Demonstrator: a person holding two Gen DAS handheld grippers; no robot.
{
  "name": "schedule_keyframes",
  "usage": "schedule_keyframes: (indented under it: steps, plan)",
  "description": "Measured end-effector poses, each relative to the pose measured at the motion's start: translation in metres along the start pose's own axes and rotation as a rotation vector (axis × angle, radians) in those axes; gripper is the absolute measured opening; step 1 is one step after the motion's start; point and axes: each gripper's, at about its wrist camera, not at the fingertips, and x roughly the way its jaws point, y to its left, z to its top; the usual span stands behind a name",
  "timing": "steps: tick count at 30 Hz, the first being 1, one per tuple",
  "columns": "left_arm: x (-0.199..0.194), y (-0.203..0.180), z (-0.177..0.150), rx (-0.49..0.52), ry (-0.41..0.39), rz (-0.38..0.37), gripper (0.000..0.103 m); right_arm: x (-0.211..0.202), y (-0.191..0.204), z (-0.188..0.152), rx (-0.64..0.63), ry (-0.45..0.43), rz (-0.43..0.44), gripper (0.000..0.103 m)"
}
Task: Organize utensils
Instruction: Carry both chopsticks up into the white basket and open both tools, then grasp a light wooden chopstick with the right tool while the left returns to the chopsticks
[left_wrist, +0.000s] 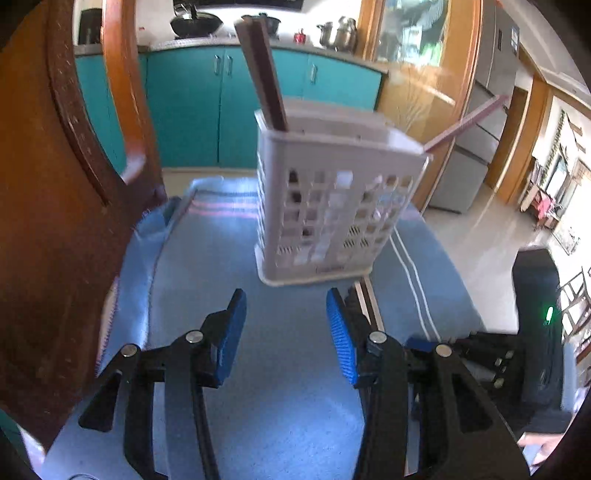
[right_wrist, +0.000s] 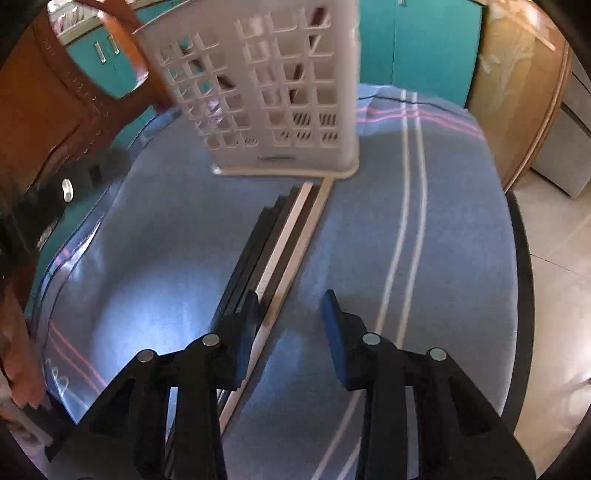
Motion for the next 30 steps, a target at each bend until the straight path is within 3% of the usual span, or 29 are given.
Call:
schedule_keyframes:
  steps: [5, 9, 14, 22, 27, 30]
  plan:
    - [0.017, -0.009, -0.012, 0.023, 0.088, -0.083, 0.046, 0.001, -0.021, 0.001, 0.069, 0.007, -0.034, 0.035]
    - [0.035, -0.025, -0.028, 0.066, 0.171, -0.139, 0.046, -0.007, -0.039, -0.002, 0.126, -0.048, -0.044, 0.035]
    - [0.053, -0.042, -0.044, 0.125, 0.249, -0.091, 0.049, -0.022, -0.061, -0.002, 0.185, -0.122, -0.031, 0.035]
    - [0.053, -0.027, -0.043, 0.057, 0.235, -0.016, 0.049, -0.028, -0.056, -0.009, 0.156, -0.134, -0.038, 0.035]
    - [0.046, -0.011, -0.041, -0.009, 0.229, -0.03, 0.048, -0.029, -0.047, -0.011, 0.138, -0.134, -0.031, 0.035]
    - [0.048, -0.011, -0.042, 0.004, 0.233, -0.017, 0.049, -0.025, -0.044, -0.011, 0.131, -0.123, -0.028, 0.035]
